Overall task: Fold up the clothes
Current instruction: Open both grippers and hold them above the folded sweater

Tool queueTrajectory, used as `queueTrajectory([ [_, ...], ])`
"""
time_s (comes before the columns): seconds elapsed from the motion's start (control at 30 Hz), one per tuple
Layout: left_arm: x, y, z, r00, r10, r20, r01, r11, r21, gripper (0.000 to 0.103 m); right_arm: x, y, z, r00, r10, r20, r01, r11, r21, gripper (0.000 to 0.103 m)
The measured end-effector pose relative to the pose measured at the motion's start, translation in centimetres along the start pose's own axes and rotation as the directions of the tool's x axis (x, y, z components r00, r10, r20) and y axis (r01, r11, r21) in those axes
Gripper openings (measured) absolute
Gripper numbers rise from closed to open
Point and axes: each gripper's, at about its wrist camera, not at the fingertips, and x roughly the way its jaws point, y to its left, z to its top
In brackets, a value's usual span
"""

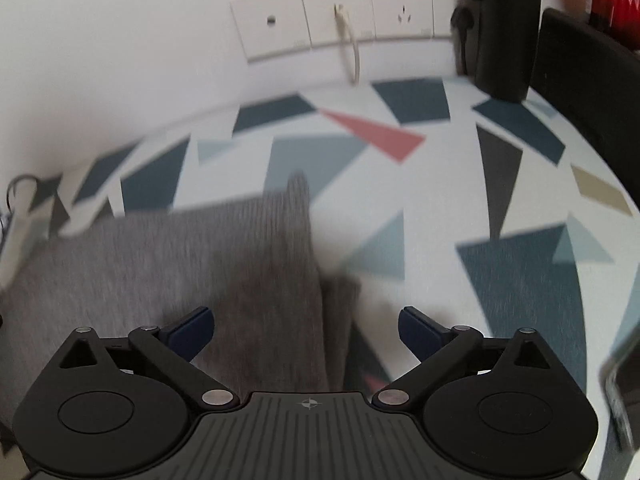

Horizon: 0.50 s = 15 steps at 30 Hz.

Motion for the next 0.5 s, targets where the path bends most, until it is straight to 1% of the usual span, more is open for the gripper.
queueTrajectory([
  [0.03, 0.3, 0.1, -0.3, 1.000, -0.002, -0.004, 0.002, 1.000, -0.015, 0.082, 0.3, 0.1, -0.4, 1.000, -0.002, -0.013, 0.002, 1.000, 0.008, 0.099],
  [0.07, 0.3, 0.1, -0.6, 1.000, -0.002, 0.005, 0.002, 1.000, -0.021, 0.085, 0.6, 0.2, -0.8, 1.000, -0.002, -0.024, 0.002, 1.000, 0.015, 0.100],
  [0.1, 0.4, 0.0, -0.7, 1.000, 0.004, 0.011, -0.004, 1.000, -0.018, 0.089, 0.8, 0.4, -1.1, 1.000, -0.003, -0.023, 0.003, 1.000, 0.017, 0.102],
  [0.13, 0.5, -0.2, -0.7, 1.000, 0.016, 0.009, -0.015, 1.000, -0.012, 0.091, 0.9, 0.5, -1.2, 1.000, -0.010, -0.013, 0.011, 1.000, 0.012, 0.102],
  [0.2, 0.7, -0.6, -0.8, 1.000, 0.021, 0.001, -0.021, 1.000, -0.009, 0.101, 1.1, 0.9, -1.3, 1.000, -0.021, -0.003, 0.021, 1.000, -0.006, 0.102],
  [0.23, 0.9, -0.7, -0.9, 1.000, 0.021, -0.005, -0.021, 1.000, -0.003, 0.103, 1.2, 1.1, -1.3, 1.000, -0.027, 0.002, 0.027, 1.000, -0.014, 0.102],
  [0.33, 1.3, -1.5, -0.9, 0.998, 0.057, -0.012, -0.057, 0.998, 0.034, 0.103, 1.4, 1.4, -1.4, 0.999, -0.037, 0.016, 0.038, 0.999, -0.019, 0.102],
  [0.5, 1.4, -1.7, -1.0, 0.998, 0.069, -0.011, -0.069, 0.997, 0.039, 0.103, 1.3, 1.4, -1.8, 0.998, -0.046, 0.051, 0.046, 0.999, -0.003, 0.102],
])
